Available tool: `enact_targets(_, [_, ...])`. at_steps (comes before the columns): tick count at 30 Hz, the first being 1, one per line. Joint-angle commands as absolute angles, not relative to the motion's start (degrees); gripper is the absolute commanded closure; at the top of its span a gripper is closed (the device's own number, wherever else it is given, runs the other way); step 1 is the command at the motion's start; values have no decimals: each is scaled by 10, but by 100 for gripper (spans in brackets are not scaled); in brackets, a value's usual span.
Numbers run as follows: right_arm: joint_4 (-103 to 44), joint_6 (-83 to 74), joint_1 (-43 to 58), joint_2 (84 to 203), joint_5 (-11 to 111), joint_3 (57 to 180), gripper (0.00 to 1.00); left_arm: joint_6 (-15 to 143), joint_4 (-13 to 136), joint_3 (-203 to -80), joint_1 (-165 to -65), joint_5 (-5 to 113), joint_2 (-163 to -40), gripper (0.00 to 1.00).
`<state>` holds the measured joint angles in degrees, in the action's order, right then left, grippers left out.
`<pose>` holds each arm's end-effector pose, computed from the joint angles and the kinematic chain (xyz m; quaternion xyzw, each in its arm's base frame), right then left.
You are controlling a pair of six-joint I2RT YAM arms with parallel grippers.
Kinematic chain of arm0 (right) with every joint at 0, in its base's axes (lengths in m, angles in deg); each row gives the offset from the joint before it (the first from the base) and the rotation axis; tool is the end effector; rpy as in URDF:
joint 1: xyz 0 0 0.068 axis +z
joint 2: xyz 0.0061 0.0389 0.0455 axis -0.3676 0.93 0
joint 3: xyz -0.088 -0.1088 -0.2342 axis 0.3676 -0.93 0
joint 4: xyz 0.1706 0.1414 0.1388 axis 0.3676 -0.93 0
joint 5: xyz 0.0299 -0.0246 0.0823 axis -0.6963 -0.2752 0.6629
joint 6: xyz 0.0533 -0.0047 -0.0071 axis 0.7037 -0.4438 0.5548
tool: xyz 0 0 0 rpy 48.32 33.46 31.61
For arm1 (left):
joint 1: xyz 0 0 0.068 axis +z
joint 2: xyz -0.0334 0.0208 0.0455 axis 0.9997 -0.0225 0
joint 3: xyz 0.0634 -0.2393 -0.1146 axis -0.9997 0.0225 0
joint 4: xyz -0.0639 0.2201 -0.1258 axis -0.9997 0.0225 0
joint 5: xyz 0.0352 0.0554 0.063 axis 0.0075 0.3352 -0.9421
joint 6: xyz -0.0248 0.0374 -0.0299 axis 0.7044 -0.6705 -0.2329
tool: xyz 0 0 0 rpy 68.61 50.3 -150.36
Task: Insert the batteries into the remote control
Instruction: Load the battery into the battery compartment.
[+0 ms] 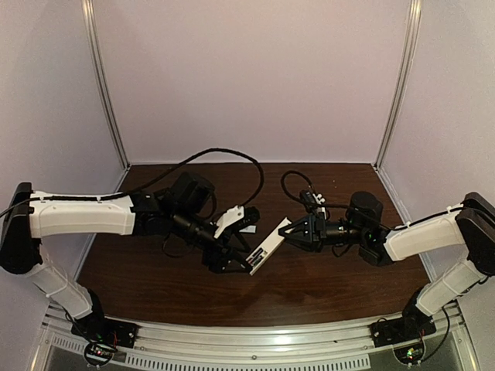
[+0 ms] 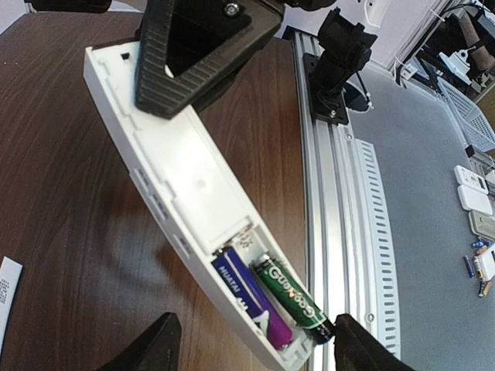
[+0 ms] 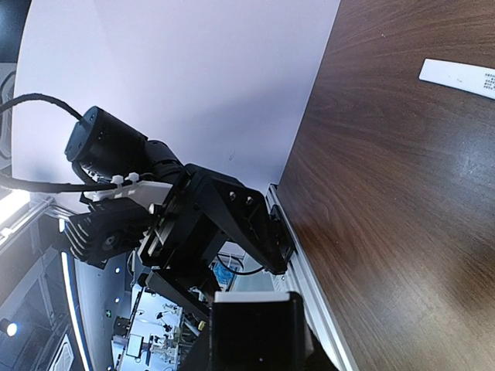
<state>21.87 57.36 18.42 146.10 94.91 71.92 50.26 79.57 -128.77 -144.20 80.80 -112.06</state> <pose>0.1939 0.1997 0.2046 -0.1318 0.7092 0.6863 0.0933 0.1668 -0.2784 0.2485 0.5240 0.7119 -0.4158 0.2137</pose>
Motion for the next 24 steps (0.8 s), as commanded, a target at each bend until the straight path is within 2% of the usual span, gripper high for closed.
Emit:
enact_targets(1, [233, 563, 191, 1455, 956, 737, 100, 508, 776, -1306, -1439, 818, -1131, 32])
enact_targets(15, [235, 562, 198, 1455, 951, 741, 100, 516, 775, -1315, -1438, 834, -1157, 43])
enact_targets(21, [235, 559, 201, 1455, 952, 744, 100, 516, 772, -1315, -1438, 845, -1162, 43])
enact_targets(24, [233, 557, 202, 1454, 955, 747, 100, 513, 775, -1314, -1438, 858, -1162, 39])
